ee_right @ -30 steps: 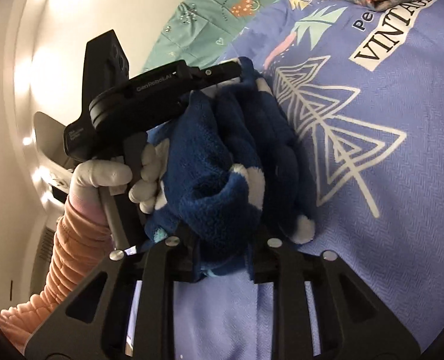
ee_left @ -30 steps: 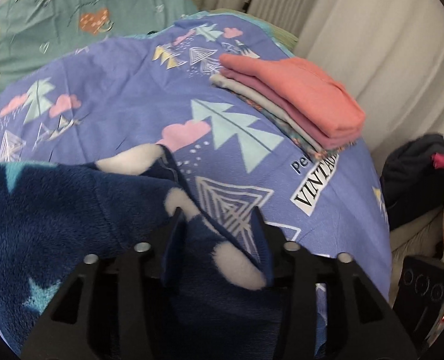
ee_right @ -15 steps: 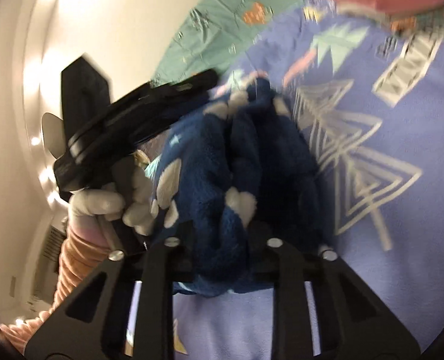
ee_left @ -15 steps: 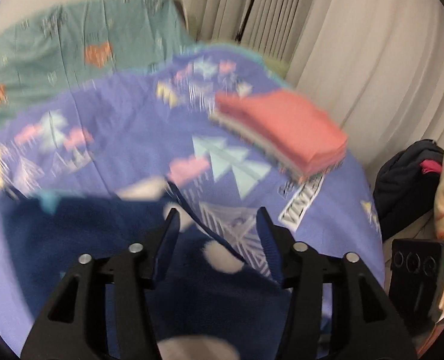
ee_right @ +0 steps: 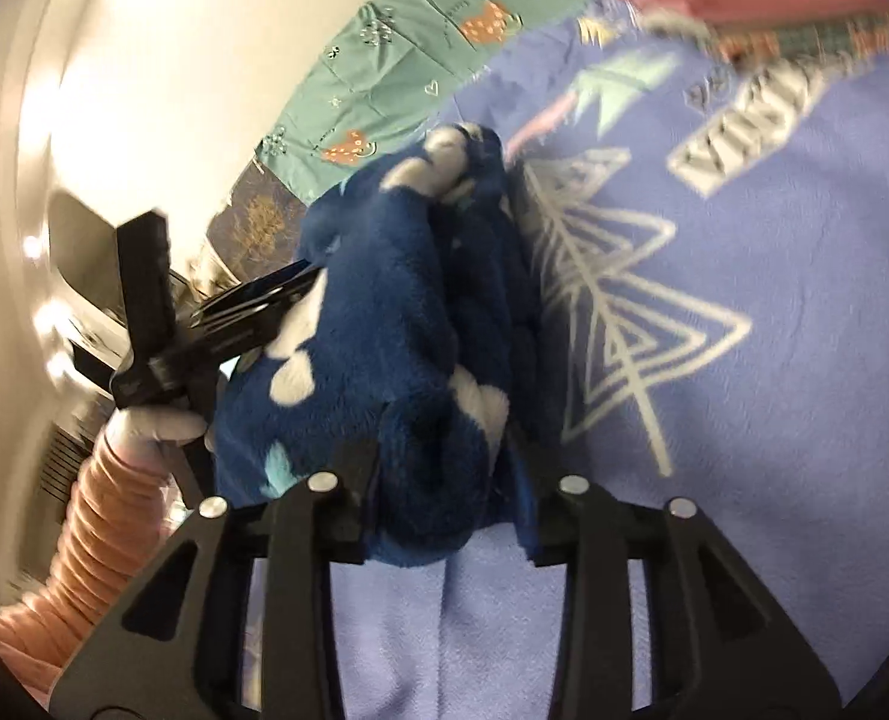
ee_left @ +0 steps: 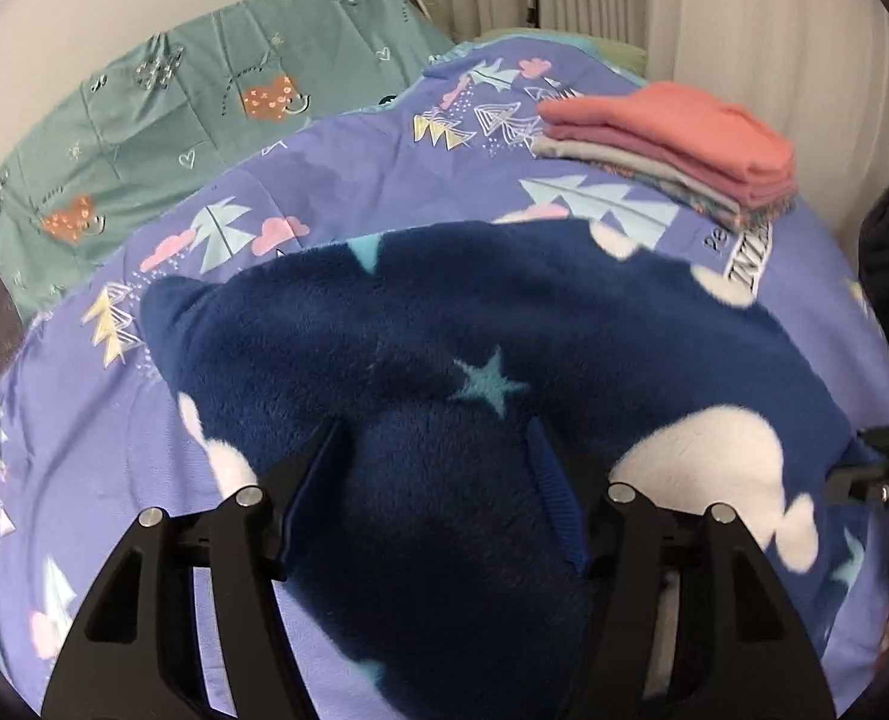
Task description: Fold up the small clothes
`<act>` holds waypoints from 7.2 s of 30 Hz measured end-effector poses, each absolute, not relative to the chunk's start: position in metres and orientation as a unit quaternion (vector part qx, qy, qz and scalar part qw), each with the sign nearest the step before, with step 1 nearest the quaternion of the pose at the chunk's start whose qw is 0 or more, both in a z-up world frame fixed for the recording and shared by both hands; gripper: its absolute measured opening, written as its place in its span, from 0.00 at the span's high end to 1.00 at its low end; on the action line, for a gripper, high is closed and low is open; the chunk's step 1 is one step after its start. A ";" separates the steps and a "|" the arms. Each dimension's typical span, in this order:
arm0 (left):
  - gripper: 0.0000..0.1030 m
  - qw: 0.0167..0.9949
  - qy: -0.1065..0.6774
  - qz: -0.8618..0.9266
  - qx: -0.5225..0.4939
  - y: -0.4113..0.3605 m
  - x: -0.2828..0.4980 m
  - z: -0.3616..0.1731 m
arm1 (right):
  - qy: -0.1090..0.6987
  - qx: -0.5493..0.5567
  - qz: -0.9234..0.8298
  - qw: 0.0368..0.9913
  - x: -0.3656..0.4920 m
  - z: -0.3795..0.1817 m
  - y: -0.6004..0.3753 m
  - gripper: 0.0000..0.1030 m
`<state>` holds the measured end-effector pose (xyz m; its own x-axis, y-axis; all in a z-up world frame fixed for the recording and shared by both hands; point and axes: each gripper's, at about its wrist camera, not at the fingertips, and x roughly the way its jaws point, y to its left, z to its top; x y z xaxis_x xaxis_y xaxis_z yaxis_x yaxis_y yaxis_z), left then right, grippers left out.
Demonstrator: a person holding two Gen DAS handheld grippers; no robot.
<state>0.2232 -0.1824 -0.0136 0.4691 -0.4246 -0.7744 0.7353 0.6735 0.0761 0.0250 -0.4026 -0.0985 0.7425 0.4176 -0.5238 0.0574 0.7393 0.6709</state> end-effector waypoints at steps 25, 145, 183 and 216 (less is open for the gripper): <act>0.17 0.860 0.352 -0.321 0.182 -0.195 0.219 -0.010 | 0.349 0.194 0.060 0.915 0.038 -0.092 -0.347 0.67; 0.01 0.848 0.422 -0.316 0.064 -0.147 0.358 -0.080 | 0.449 -0.015 0.098 0.888 0.247 -0.085 -0.322 0.44; 0.06 0.854 0.305 -0.374 0.193 -0.159 0.168 -0.032 | 0.387 0.009 0.047 0.921 0.099 -0.075 -0.315 0.41; 0.36 0.831 0.262 -0.435 0.228 -0.124 0.060 -0.001 | 0.419 0.188 0.080 0.885 0.042 -0.112 -0.363 0.33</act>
<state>0.0597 -0.1245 -0.0006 0.4840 -0.6036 -0.6336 0.8425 0.5171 0.1510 0.0424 -0.3632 -0.1119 0.6367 0.2980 -0.7112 0.0163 0.9169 0.3988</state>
